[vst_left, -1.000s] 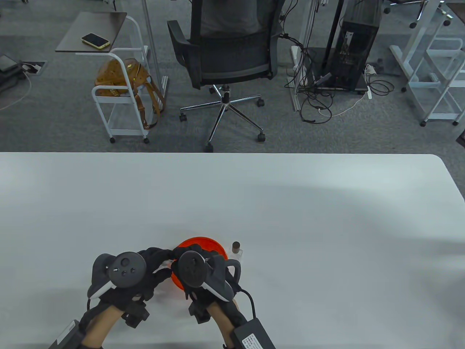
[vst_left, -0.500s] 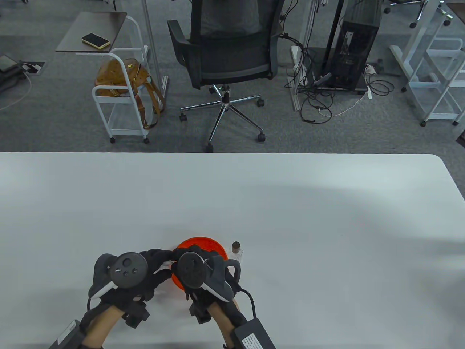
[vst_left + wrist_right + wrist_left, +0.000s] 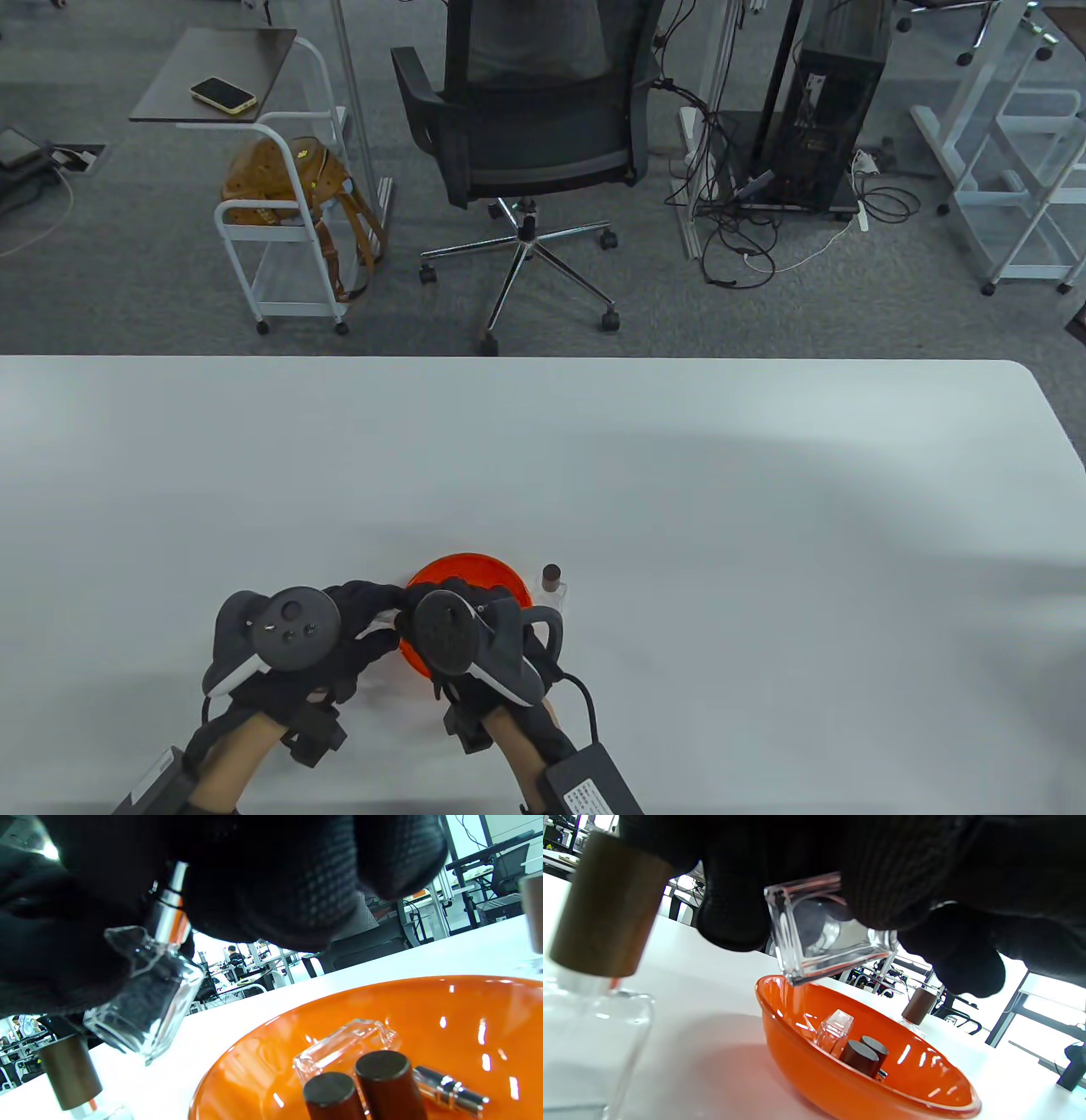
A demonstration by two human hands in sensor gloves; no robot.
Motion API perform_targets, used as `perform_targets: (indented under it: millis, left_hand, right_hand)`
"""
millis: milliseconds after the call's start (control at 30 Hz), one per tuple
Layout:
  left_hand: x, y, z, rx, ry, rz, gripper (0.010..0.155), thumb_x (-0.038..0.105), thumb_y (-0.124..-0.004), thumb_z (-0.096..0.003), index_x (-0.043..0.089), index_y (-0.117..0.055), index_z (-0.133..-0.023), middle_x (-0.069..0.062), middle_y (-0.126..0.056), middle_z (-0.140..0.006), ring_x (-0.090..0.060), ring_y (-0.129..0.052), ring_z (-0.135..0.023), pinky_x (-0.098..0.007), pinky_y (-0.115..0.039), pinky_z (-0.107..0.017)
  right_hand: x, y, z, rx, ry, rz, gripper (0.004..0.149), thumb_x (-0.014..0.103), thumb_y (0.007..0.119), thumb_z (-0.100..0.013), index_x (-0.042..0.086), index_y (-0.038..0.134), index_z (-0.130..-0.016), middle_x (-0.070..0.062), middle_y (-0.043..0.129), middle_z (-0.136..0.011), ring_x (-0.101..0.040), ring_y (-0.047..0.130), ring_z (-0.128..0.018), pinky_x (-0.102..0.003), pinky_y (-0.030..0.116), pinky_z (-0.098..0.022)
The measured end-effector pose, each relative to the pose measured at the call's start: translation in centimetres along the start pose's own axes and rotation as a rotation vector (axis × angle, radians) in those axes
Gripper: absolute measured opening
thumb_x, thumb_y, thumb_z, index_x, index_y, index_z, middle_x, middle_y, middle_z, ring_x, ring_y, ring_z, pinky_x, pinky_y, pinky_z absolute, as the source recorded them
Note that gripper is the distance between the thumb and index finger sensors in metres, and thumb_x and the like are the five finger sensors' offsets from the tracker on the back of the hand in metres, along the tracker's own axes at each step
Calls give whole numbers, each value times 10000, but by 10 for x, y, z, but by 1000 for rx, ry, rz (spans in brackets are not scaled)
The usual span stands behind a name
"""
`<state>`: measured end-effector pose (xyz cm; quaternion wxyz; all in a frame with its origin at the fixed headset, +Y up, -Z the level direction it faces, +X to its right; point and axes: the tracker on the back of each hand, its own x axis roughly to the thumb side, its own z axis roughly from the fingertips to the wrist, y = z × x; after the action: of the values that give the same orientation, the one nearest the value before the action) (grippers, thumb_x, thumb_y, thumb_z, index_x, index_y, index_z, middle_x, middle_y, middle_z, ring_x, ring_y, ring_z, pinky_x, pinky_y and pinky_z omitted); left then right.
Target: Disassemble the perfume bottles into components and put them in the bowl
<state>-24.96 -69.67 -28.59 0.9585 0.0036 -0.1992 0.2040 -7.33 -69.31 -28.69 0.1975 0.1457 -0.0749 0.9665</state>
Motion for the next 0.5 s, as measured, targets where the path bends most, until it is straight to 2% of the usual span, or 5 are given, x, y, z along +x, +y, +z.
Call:
perform_targets:
  millis: [100,167,267,433,500]
  left_hand:
    - [0,2,0,18,9,-7,532,375,-892,-411,198,-875,-913,-118,-993,-878,-325,-1062,-668,-577,-754,-594]
    - [-2,3,1,23,12,9,532,376,-891,-412,200,-874,-914,-118,-992,-880,-326,-1061,-669,-578,-754,-594]
    - [-2,3,1,5,7,12,534,377,-900,-408,209,-879,-913,-110,-992,-885,-328,-1056,-683,-580,-749,-599]
    - [-2,2,0,29,6,5,533,374,-895,-410,195,-879,-912,-120,-995,-873,-325,-1062,-670,-579,-753,-595]
    - [-3,2,1,25,7,16,534,375,-894,-411,195,-877,-914,-116,-993,-878,-328,-1061,-675,-580,-752,-594]
  right_hand:
    - [1,0,0,19,-5,-12,498,412,865,-347,317,775,-828,57,904,-791,-44,1022,-463,-468,836,-534]
    - [2,-1,1,-11,-1,-9,470,429,853,-350,335,798,-807,62,921,-774,-46,1033,-449,-466,840,-530]
    - [2,-2,0,-24,-1,-5,427,486,797,-354,341,868,-750,84,1008,-605,-44,1053,-336,-455,865,-498]
    - [1,0,0,16,-1,-37,482,400,856,-357,339,772,-828,56,879,-813,-41,1008,-478,-469,826,-544]
    - [1,-1,1,-18,2,-20,461,455,836,-347,349,812,-796,68,920,-764,-48,1026,-450,-467,835,-534]
